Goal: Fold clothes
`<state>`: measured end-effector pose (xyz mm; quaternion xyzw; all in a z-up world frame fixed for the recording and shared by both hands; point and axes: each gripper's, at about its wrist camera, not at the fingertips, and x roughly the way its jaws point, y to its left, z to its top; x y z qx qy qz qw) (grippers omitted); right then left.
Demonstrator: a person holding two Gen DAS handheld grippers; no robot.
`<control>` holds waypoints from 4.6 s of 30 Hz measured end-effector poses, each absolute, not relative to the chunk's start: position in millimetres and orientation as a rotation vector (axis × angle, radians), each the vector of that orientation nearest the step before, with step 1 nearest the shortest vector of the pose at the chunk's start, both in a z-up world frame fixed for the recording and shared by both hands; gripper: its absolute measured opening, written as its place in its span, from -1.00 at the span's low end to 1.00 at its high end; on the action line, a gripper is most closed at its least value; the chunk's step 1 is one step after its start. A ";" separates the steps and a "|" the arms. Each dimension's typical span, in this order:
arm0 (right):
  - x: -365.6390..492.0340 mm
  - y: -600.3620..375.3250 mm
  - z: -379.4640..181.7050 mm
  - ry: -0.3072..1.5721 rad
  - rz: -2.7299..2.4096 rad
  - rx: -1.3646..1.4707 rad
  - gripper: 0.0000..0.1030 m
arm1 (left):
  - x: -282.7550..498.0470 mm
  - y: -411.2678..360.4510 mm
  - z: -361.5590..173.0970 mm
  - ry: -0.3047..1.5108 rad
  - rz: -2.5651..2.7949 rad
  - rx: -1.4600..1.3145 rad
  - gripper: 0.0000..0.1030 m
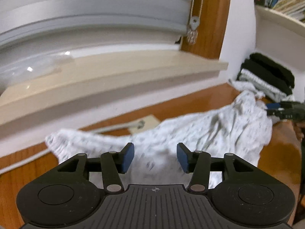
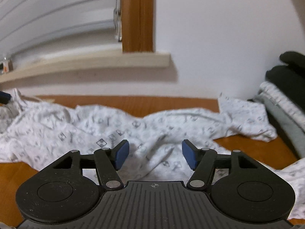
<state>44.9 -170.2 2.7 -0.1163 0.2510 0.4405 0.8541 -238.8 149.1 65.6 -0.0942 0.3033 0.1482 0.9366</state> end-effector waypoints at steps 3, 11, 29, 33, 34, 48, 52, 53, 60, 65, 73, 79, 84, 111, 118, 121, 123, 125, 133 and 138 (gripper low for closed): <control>52.6 -174.3 -7.4 0.606 0.946 -0.253 -0.13 | -243.5 156.3 56.1 0.643 0.311 -0.213 0.04; 39.9 -231.1 -8.3 0.710 0.947 -0.317 -0.15 | -257.1 178.0 37.2 0.666 0.352 -0.248 0.04; -27.9 -170.6 26.1 0.529 1.098 -0.395 -0.17 | -319.2 199.5 46.7 0.579 0.452 -0.256 0.06; -54.6 -105.7 17.5 0.492 1.266 -0.424 -0.08 | -316.0 210.8 44.1 0.573 0.439 -0.286 0.06; -61.4 -91.3 17.1 0.480 1.308 -0.438 -0.08 | -313.0 213.0 43.3 0.578 0.440 -0.286 0.06; -120.7 4.2 -1.3 0.436 1.566 -0.500 -0.06 | -280.9 234.3 39.6 0.585 0.505 -0.200 -0.80; -121.7 -2.8 2.5 0.399 1.549 -0.471 -0.06 | -279.4 235.8 38.8 0.558 0.545 -0.196 -0.80; -124.4 -4.3 3.4 0.392 1.549 -0.469 -0.06 | -279.8 236.5 37.4 0.557 0.546 -0.208 -0.79; -158.2 -7.5 7.9 0.353 1.595 -0.496 -0.07 | -294.5 234.3 39.1 0.542 0.527 -0.263 -0.71; -194.9 -1.3 10.0 0.302 1.633 -0.594 -0.07 | -305.0 226.0 41.2 0.526 0.518 -0.263 -0.71; -239.5 7.2 10.7 0.240 1.680 -0.838 -0.07 | -312.1 225.5 41.7 0.515 0.490 -0.296 -0.71; -261.4 5.0 15.5 0.197 1.709 -0.992 -0.12 | -313.8 224.4 42.2 0.524 0.486 -0.290 -0.71; -275.6 2.6 13.8 0.155 1.674 -1.173 -0.13 | -312.6 221.1 42.2 0.530 0.474 -0.272 -0.48; -245.8 -17.5 77.0 0.195 1.514 -1.212 -0.98 | -315.9 217.0 42.4 0.547 0.459 -0.271 -0.48; -237.0 -31.1 78.7 0.221 1.503 -1.175 -0.98 | -315.4 216.1 42.4 0.559 0.441 -0.264 -0.48; -235.0 -31.8 81.0 0.272 1.552 -1.133 -0.98 | -313.2 217.5 40.9 0.583 0.451 -0.259 -0.64; -237.0 -30.8 79.5 0.272 1.559 -1.135 -0.98 | -313.0 210.9 44.3 0.580 0.467 -0.212 -0.94; -238.8 -29.1 75.5 0.263 1.555 -1.146 -0.98 | -315.5 205.0 49.6 0.559 0.459 -0.202 -0.94; -242.1 -18.6 58.4 0.269 1.543 -1.237 -0.94 | -311.7 184.0 44.4 0.598 0.420 -0.172 -0.90; -251.0 -16.3 66.2 0.231 1.556 -1.247 -0.62 | -306.2 184.5 40.8 0.624 0.411 -0.163 -0.90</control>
